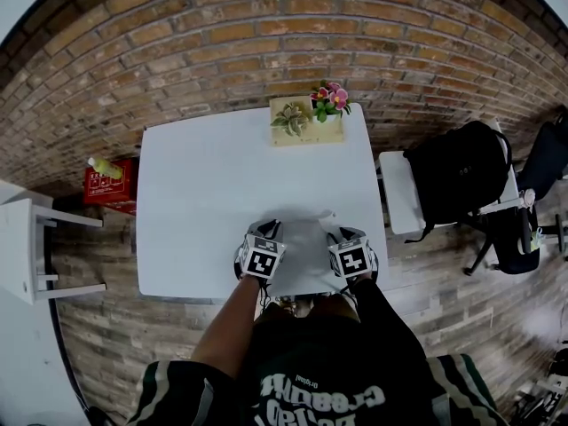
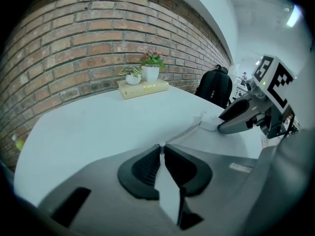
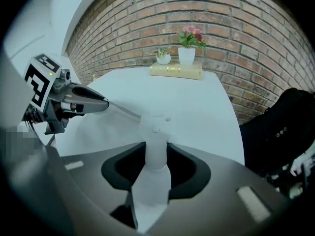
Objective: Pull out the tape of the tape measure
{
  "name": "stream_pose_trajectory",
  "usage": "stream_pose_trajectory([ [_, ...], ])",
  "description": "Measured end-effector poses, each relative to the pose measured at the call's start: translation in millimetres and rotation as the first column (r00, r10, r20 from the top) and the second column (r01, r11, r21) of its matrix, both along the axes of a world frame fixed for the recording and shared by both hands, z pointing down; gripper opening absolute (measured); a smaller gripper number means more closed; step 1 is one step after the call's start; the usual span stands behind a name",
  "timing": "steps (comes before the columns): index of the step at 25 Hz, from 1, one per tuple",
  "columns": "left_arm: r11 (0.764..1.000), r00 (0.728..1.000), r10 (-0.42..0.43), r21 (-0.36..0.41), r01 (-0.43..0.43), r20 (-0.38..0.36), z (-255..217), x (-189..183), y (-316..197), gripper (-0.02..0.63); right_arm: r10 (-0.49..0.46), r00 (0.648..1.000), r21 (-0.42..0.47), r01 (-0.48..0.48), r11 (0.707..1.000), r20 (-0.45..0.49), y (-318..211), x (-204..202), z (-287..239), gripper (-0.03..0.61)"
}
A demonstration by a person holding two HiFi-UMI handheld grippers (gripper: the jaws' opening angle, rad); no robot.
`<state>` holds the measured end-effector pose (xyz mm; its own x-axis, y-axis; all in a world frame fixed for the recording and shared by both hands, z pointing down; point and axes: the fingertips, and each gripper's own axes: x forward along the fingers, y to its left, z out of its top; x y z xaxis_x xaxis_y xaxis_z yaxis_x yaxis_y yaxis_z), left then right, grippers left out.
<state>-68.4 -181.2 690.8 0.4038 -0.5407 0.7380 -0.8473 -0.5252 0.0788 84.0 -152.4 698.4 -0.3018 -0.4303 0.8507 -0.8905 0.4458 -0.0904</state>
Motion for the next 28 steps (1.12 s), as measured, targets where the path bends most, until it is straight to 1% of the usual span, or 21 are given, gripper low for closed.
stream_pose_trajectory([
  [4, 1.000, 1.000, -0.005, 0.022, 0.006, -0.012, -10.1, -6.8, -3.1, 0.037, -0.014, 1.000, 0.040, 0.013, 0.999, 0.013, -4.8, -3.3, -17.3, 0.147],
  [7, 0.999, 0.999, -0.010, 0.042, 0.011, -0.036, -29.6, -10.4, -11.4, 0.037, 0.006, 0.999, 0.032, -0.008, 0.999, 0.052, -15.2, -5.0, -35.7, 0.147],
  [12, 1.000, 0.998, 0.006, 0.014, -0.005, -0.068, -44.8, -13.9, -16.5, 0.037, 0.071, 0.992, -0.060, -0.065, 0.996, 0.105, -21.3, -7.2, -49.2, 0.147],
  [18, 0.999, 0.997, -0.013, -0.049, 0.009, -0.080, -34.2, -20.0, -4.2, 0.037, 0.094, 0.991, -0.140, -0.080, 0.987, 0.096, -8.0, -9.4, -40.9, 0.149],
  [22, 0.996, 0.996, -0.045, -0.086, 0.038, -0.077, -30.5, -27.7, -1.1, 0.037, 0.091, 0.992, -0.147, -0.078, 0.986, 0.083, -2.7, -11.6, -40.4, 0.149],
  [25, 0.992, 0.994, -0.085, -0.097, 0.079, -0.063, -28.6, -40.1, -1.8, 0.037, 0.103, 0.992, -0.141, -0.093, 0.986, 0.067, -2.2, -5.6, -40.1, 0.147],
  [28, 0.991, 0.992, -0.101, -0.094, 0.094, -0.071, -30.6, -46.2, -3.7, 0.037, 0.109, 0.991, -0.142, -0.098, 0.985, 0.076, -1.5, -4.9, -40.9, 0.147],
])
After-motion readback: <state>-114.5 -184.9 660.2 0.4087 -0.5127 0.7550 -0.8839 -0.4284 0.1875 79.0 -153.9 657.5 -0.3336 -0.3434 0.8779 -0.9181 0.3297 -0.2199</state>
